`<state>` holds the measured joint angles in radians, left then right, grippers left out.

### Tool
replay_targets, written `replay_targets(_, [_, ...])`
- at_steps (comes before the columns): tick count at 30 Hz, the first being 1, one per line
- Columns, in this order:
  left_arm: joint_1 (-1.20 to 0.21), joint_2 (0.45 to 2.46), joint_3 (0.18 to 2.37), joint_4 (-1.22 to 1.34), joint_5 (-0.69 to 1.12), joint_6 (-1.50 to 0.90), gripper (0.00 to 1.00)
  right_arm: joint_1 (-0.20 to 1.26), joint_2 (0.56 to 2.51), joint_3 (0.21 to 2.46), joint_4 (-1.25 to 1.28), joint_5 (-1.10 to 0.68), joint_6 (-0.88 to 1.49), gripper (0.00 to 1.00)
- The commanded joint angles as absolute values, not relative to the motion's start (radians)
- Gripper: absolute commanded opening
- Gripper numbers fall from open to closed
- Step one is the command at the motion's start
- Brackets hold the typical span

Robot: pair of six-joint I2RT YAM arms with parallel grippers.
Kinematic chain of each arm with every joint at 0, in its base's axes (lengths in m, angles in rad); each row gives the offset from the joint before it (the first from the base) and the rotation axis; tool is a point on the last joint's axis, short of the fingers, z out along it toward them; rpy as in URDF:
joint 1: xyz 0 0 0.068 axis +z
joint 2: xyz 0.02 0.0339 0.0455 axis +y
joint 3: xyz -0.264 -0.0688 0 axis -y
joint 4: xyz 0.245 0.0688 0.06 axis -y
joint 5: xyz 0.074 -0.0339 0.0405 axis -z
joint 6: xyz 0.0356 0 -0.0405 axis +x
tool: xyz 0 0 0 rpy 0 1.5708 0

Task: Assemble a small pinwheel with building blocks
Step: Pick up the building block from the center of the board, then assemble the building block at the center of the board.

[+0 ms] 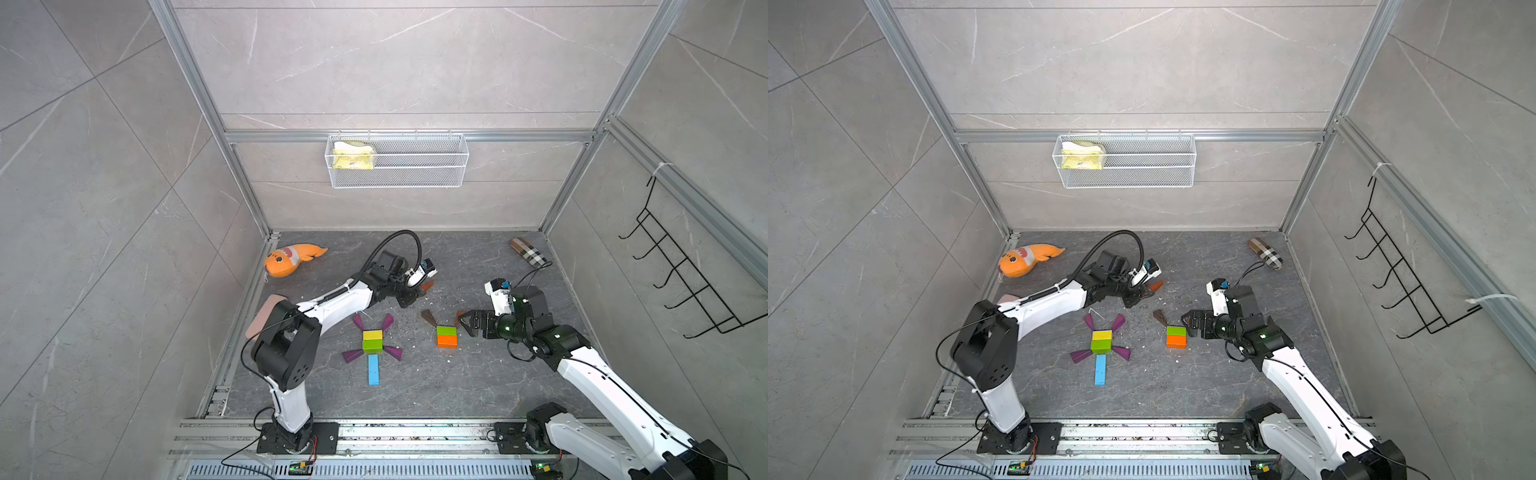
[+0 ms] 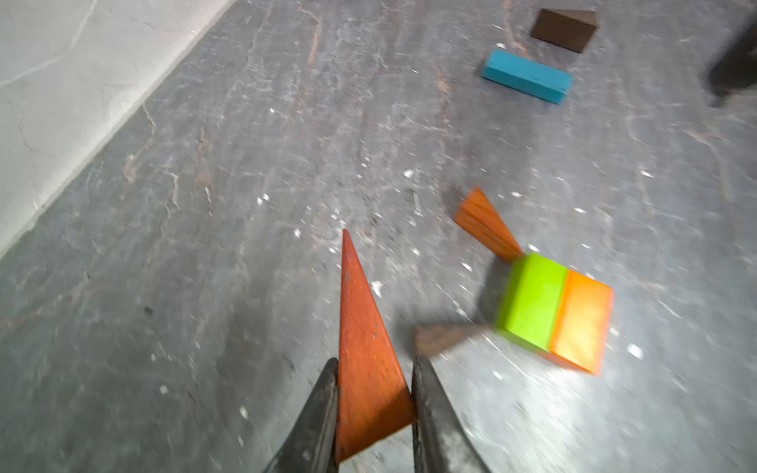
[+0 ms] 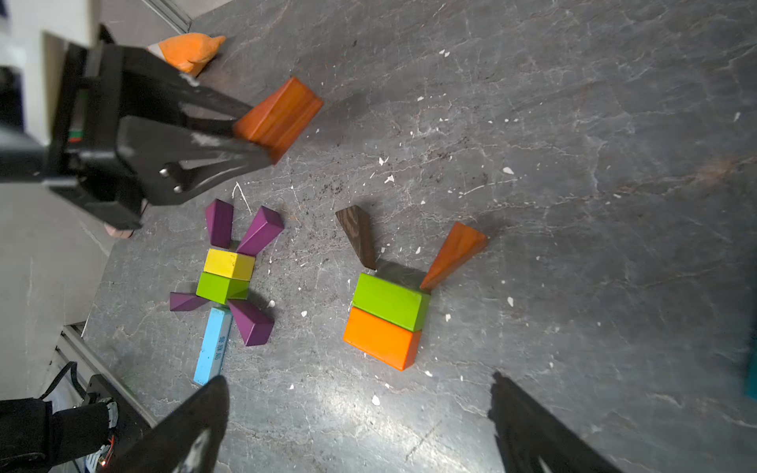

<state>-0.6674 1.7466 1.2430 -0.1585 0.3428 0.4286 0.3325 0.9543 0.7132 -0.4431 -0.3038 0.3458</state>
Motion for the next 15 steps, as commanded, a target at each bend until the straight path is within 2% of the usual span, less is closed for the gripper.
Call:
replay_targets(1, [-0.707, 1.630, 1.156, -0.194, 0.318, 0.394, 0.11, 0.330, 0.916, 0.673, -0.438, -0.332, 0.316, 1.00])
replay_targets(6, [-0.797, 1.532, 1.021, -0.187, 0.219, 0.352, 0.11, 0.330, 0.869, 0.605, -0.403, -0.361, 0.309, 0.99])
replay_targets(15, [-0.893, 1.479, 0.840, -0.032, 0.107, 0.239, 0.10, 0.331, 0.867, 0.585, -0.405, -0.367, 0.348, 0.99])
